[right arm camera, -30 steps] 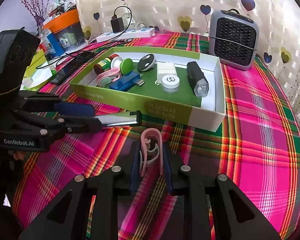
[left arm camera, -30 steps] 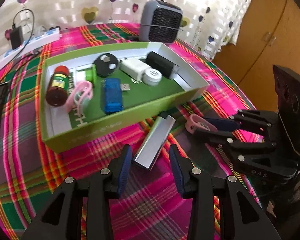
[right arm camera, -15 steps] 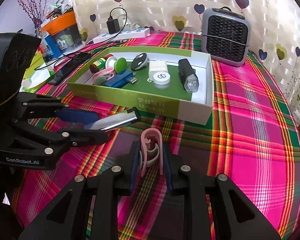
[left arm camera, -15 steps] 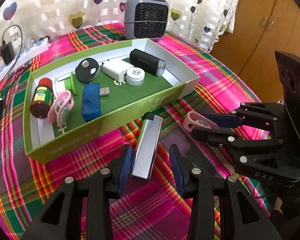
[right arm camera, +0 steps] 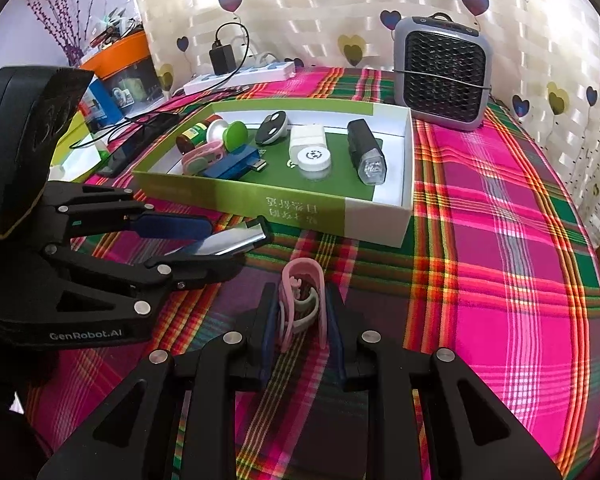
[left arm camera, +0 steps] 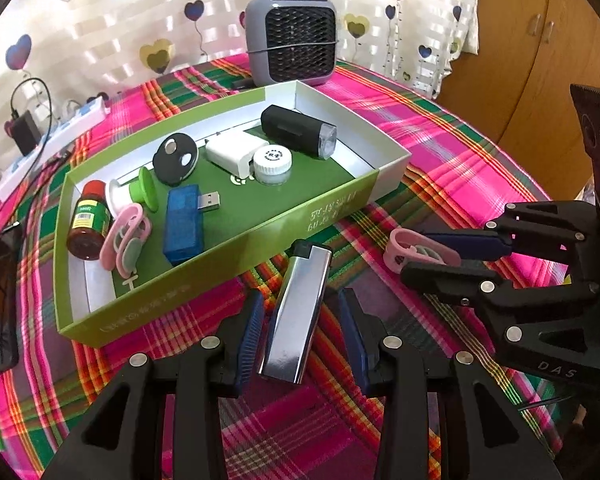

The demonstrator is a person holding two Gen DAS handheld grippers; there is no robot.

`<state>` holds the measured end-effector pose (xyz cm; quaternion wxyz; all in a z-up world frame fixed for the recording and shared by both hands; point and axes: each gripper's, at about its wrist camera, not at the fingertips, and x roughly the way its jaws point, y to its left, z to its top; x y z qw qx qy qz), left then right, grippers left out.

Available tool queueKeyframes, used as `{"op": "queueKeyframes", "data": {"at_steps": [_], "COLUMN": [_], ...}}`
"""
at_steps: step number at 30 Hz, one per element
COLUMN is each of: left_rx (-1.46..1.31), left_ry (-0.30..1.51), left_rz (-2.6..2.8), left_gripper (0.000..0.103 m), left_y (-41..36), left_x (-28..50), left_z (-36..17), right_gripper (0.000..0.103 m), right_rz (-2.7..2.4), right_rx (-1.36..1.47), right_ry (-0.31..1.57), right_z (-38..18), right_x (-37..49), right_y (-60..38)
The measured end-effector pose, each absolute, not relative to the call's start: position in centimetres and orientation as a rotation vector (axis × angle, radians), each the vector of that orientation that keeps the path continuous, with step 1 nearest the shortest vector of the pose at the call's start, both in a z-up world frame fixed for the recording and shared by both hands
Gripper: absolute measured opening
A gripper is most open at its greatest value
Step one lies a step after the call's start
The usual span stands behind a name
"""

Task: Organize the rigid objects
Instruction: 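Lower the left gripper around the silver lighter while the right gripper holds the pink hook, then close the left gripper on the silver lighter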

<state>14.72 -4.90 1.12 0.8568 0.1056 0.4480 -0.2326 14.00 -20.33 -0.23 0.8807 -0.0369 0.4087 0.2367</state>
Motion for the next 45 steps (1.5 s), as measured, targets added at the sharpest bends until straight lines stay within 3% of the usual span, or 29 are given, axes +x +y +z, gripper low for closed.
{"op": "queueKeyframes", "data": {"at_steps": [6, 10, 45], "left_rx": [0.241, 0.232, 0.161], "left_ry": [0.929, 0.929, 0.925], "left_rz": [-0.468, -0.457, -0.459], "left_gripper": [0.036, 0.030, 0.022], "left_y": [-5.1, -4.8, -3.8], "left_x": [14.5, 14.6, 13.8], "left_z": [1.1, 1.1, 1.4], "right_gripper": [0.024, 0.024, 0.024], "right_rz": [0.496, 0.498, 0.493], "right_rx": [-0.067, -0.065, -0.073], "right_ry": [0.855, 0.858, 0.857], "right_z": [-0.3, -0.4, -0.4], "right_x": [14.1, 14.1, 14.1], "right_y": [-20.4, -20.4, -20.3]}}
